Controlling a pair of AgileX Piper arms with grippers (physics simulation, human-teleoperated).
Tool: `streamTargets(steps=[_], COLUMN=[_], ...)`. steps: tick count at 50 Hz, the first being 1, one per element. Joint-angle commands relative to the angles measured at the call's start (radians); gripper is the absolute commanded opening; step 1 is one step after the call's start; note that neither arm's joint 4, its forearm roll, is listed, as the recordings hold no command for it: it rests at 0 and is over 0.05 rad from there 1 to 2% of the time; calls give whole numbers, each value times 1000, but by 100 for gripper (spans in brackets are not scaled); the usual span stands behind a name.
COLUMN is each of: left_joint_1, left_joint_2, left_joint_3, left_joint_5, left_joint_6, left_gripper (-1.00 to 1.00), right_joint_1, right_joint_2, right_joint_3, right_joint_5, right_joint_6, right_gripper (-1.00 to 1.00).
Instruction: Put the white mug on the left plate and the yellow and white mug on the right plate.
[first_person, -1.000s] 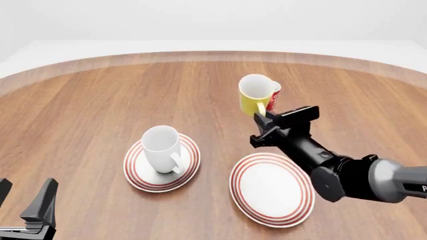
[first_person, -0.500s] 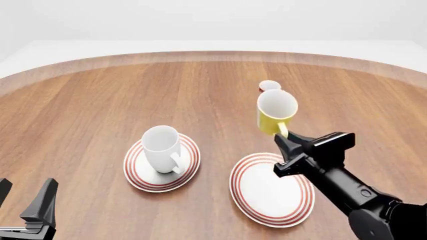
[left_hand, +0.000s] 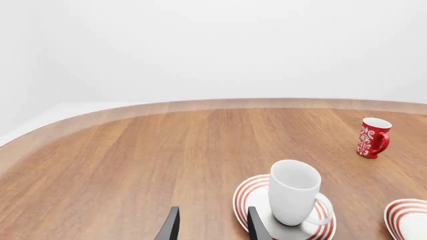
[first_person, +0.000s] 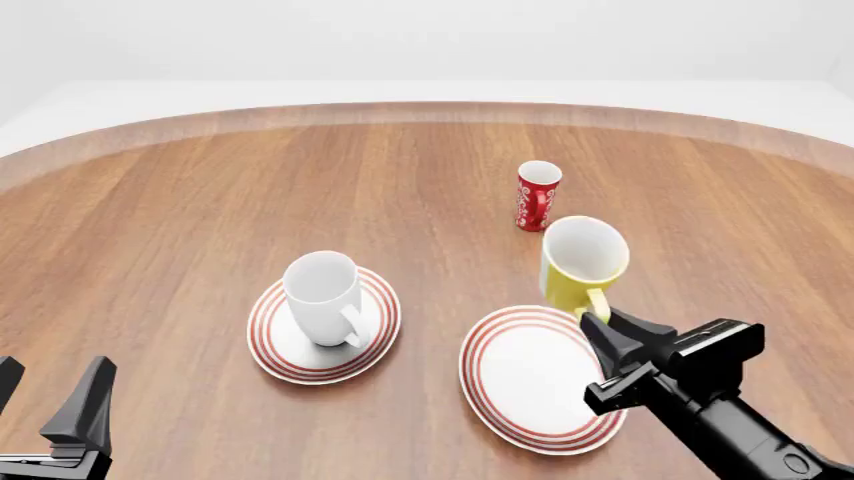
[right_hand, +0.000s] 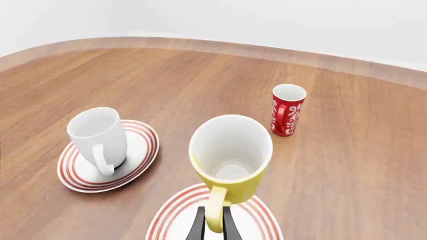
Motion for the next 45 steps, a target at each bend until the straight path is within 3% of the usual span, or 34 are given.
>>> streamTargets(steps=[1, 12, 24, 45], left_joint_1=[0, 0, 0, 0], left_joint_2=[0, 0, 0, 0], left_joint_3=[0, 0, 0, 0], left_joint_5=[0, 0, 0, 0], left_joint_6=[0, 0, 0, 0], left_gripper=[100, 100, 100, 100], right_joint_1=[3, 8, 16, 33], right_joint_2=[-61, -169, -185, 48], right_joint_3=[86, 128, 129, 129], right_joint_5=[-15, 62, 120, -49], right_joint_6=[16, 23, 33, 52], right_gripper=[-100, -100, -100, -100])
